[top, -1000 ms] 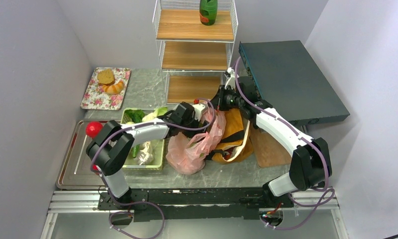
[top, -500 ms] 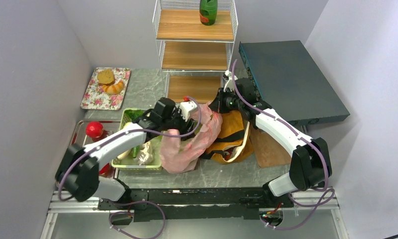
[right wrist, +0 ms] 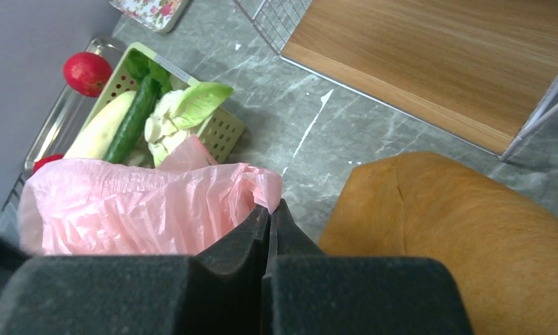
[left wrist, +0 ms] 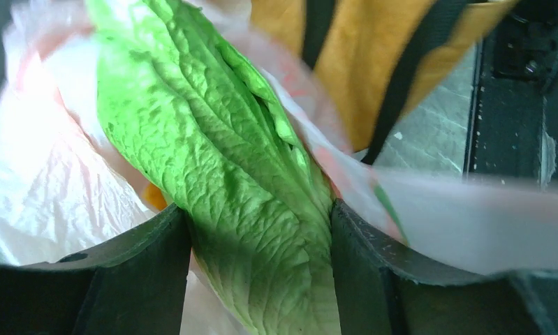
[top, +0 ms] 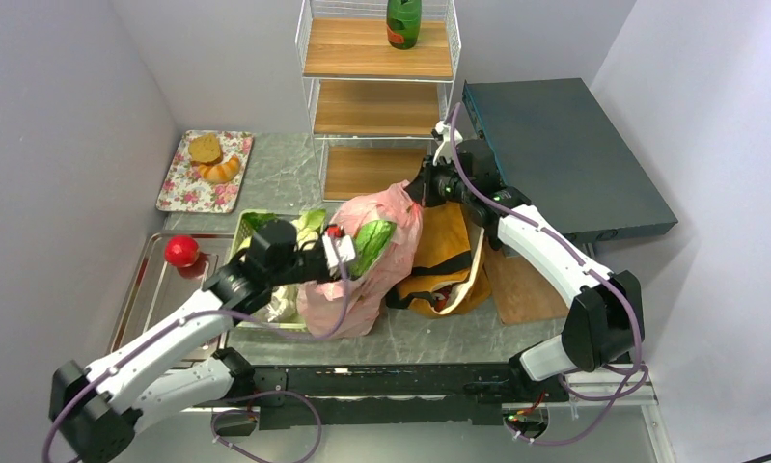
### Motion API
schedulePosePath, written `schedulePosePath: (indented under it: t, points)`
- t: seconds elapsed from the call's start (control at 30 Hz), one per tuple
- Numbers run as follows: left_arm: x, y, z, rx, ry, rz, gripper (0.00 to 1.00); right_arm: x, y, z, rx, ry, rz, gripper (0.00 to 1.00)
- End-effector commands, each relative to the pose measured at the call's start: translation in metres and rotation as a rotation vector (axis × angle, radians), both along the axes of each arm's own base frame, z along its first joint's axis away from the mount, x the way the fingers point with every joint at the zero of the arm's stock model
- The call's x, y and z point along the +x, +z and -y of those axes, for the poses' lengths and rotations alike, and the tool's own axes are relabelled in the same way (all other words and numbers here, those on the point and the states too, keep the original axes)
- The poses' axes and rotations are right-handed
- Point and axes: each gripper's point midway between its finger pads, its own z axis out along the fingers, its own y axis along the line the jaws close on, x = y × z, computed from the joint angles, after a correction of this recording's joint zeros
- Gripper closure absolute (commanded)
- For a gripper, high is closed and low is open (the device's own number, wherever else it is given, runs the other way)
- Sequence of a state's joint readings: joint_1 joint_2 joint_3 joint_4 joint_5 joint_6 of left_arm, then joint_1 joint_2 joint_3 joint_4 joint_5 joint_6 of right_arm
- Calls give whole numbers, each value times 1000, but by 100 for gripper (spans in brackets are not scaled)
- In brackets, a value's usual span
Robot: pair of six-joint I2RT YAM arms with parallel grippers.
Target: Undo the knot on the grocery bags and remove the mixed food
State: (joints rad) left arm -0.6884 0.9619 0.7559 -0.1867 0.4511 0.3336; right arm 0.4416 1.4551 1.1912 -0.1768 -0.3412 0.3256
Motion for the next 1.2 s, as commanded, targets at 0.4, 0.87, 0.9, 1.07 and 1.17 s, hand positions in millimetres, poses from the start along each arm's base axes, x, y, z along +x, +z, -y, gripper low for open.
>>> schedulePosePath:
  t: [0.4, 0.87, 0.9, 1.07, 1.17]
  points:
    - [19, 98, 10, -103, 3, 339, 100, -16, 11, 1, -139, 146, 222, 100]
    - [40, 249, 2, -529, 232, 232, 100, -43, -13, 10, -269, 225, 321, 100]
    - [47, 261, -6, -552, 258, 238, 100, -44, -13, 10, -266, 230, 321, 100]
    - [90, 299, -62, -638, 460, 172, 100, -48, -18, 9, -260, 240, 310, 100]
    - [121, 302, -110, -617, 606, 166, 100, -51, -19, 9, -253, 243, 304, 100]
